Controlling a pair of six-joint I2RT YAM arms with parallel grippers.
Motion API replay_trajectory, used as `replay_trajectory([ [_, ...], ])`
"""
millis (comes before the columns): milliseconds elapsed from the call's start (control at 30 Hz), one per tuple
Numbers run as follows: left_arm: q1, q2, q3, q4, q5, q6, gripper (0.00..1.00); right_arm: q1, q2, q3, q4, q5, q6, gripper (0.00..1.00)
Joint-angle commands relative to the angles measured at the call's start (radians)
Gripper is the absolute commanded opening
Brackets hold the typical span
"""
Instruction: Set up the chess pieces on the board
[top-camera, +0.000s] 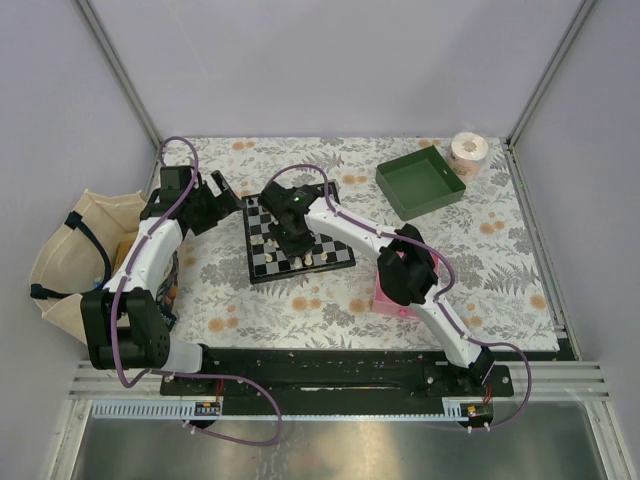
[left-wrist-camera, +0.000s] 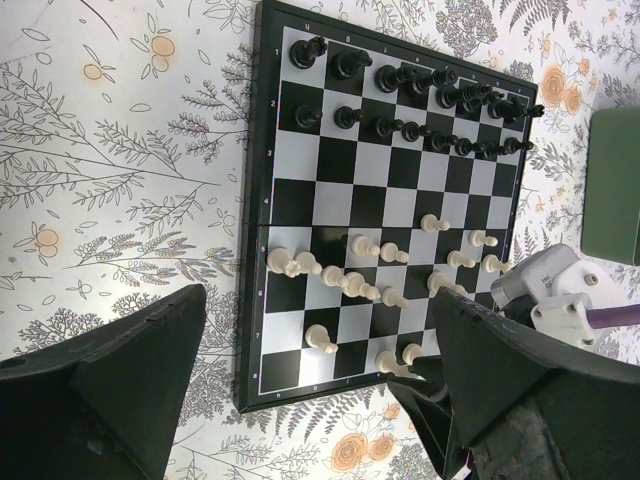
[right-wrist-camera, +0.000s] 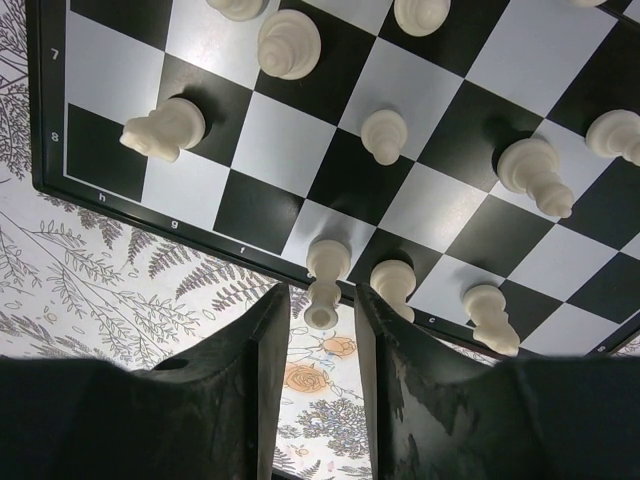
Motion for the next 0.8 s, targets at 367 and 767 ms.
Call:
replay_trajectory([
  [367,0.004,-0.005,0.0,0.037,0.016,-0.009,0.99,-0.014,-0.197,0.041,0.027,0.18,-0.012,0.53],
  [767,0.005,-0.005,0.002,0.041,0.029,-0.01,0.99,-0.129,-0.372,-0.372,0.171,0.164,0.313,0.54],
])
